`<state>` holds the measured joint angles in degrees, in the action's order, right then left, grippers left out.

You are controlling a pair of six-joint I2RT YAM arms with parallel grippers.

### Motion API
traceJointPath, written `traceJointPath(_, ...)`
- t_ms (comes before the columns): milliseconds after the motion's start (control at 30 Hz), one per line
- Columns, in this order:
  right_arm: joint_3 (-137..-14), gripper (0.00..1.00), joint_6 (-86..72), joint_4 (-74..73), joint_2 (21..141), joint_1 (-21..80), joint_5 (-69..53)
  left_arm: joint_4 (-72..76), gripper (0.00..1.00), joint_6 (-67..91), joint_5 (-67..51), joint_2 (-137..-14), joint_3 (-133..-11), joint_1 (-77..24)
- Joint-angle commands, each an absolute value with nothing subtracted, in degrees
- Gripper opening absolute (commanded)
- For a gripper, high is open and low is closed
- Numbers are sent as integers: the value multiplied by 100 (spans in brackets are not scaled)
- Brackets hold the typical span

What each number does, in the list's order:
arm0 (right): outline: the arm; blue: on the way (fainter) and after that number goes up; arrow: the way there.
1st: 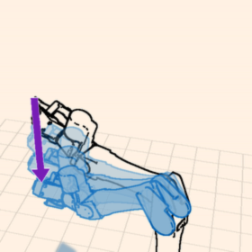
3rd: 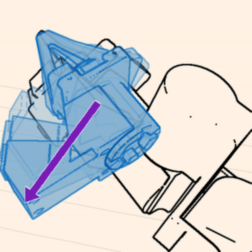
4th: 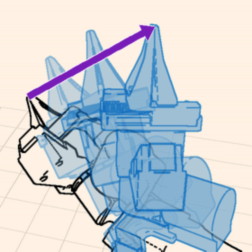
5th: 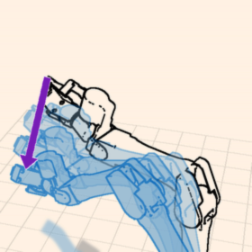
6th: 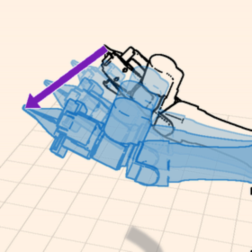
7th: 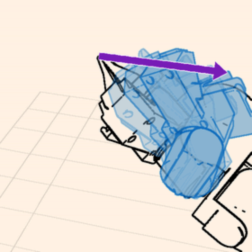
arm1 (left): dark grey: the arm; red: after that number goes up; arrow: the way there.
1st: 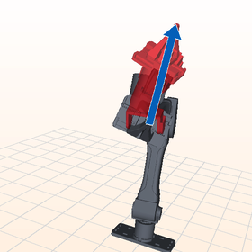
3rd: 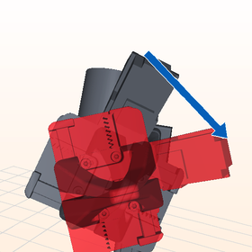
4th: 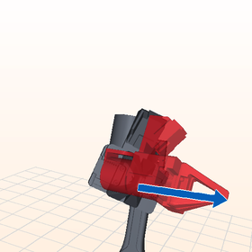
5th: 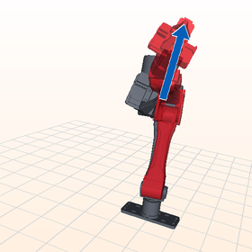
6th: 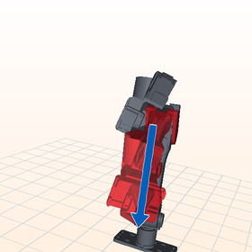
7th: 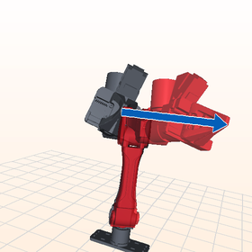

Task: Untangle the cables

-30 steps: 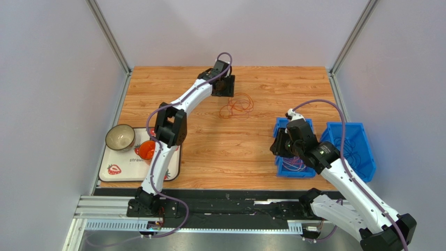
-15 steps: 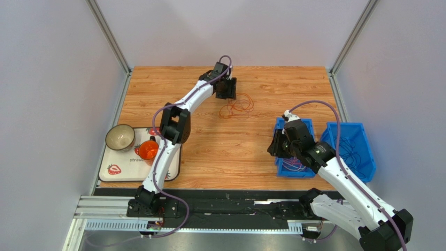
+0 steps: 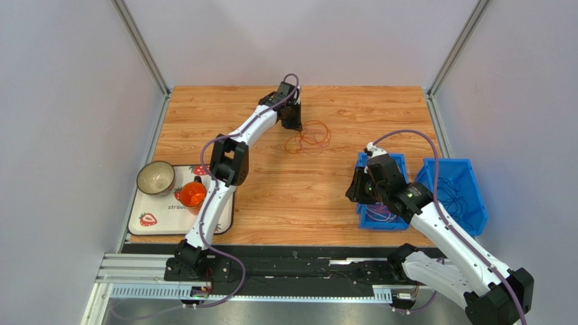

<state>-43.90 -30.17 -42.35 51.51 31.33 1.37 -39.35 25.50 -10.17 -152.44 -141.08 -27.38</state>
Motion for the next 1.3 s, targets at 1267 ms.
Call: traceJointPath(1267, -5264, 34, -3024, -3525, 5440, 3155, -1309, -2865, 0, 2399, -1564, -9626, -8939, -2470)
